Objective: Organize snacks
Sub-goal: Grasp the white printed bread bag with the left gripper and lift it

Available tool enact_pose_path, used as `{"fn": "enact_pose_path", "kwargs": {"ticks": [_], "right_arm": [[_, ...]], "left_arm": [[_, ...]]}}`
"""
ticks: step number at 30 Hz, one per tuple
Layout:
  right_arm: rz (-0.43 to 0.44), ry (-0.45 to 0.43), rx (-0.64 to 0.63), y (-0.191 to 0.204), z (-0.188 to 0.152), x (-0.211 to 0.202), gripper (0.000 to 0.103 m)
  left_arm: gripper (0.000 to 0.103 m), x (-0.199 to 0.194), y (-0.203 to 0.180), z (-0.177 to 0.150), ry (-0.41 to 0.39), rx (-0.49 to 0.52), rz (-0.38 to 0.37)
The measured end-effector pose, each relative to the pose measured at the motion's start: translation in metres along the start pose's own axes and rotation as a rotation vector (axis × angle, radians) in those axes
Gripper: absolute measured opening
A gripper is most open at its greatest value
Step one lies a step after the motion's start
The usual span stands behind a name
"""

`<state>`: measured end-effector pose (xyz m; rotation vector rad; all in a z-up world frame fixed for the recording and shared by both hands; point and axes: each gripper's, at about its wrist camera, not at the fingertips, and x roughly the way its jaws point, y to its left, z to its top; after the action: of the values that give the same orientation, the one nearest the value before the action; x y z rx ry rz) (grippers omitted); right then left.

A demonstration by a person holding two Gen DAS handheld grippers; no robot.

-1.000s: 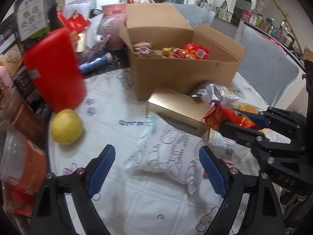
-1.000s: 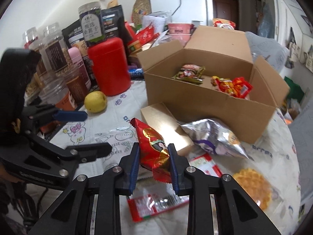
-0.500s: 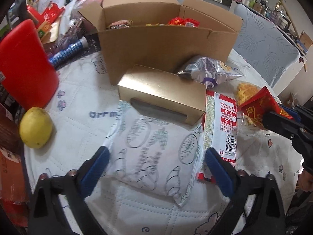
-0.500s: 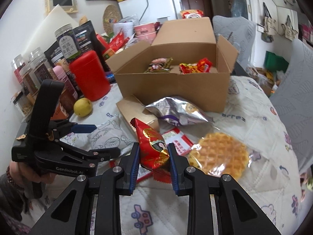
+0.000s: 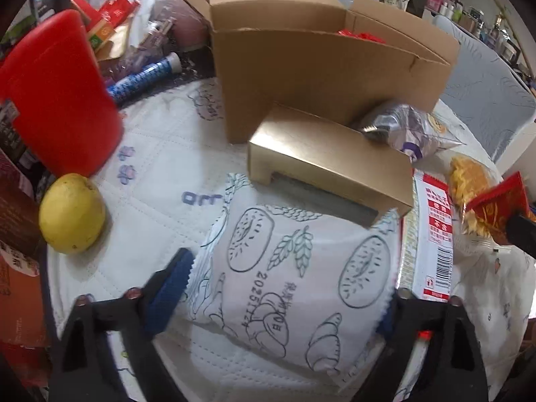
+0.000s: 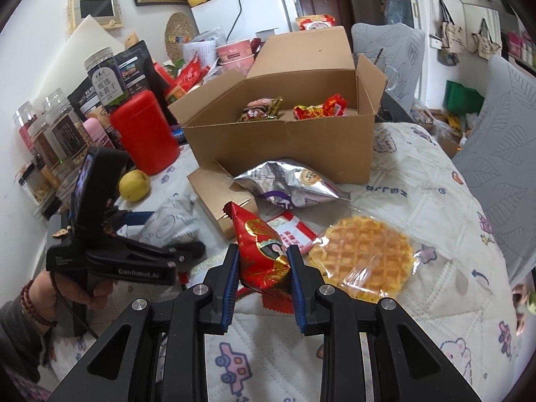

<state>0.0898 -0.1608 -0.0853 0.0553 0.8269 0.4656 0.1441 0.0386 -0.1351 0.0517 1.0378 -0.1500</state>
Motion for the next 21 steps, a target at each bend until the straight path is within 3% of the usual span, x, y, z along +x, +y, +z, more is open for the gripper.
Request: {"fn": "enact_pose_path", "kwargs": {"ticks": [1, 4, 21], "right_arm": [[0.000, 0.000, 0.002, 0.000, 0.000, 0.000, 0.027], [0.000, -0.001, 0.005, -0.001, -0.003, -0.001, 0.027], [0.047, -0.027, 0.039, 0.004, -0.031, -0.027, 0.027]], "left_arm": [[0.072, -0.003, 0.000, 0.000, -0.008, 0.002, 0.001], [0.068, -0.008, -0.002, 0.000, -0.015, 0.011, 0.001], [0.067, -0.085, -0.044, -0.027, -0.105, 0.064, -0.051]]}}
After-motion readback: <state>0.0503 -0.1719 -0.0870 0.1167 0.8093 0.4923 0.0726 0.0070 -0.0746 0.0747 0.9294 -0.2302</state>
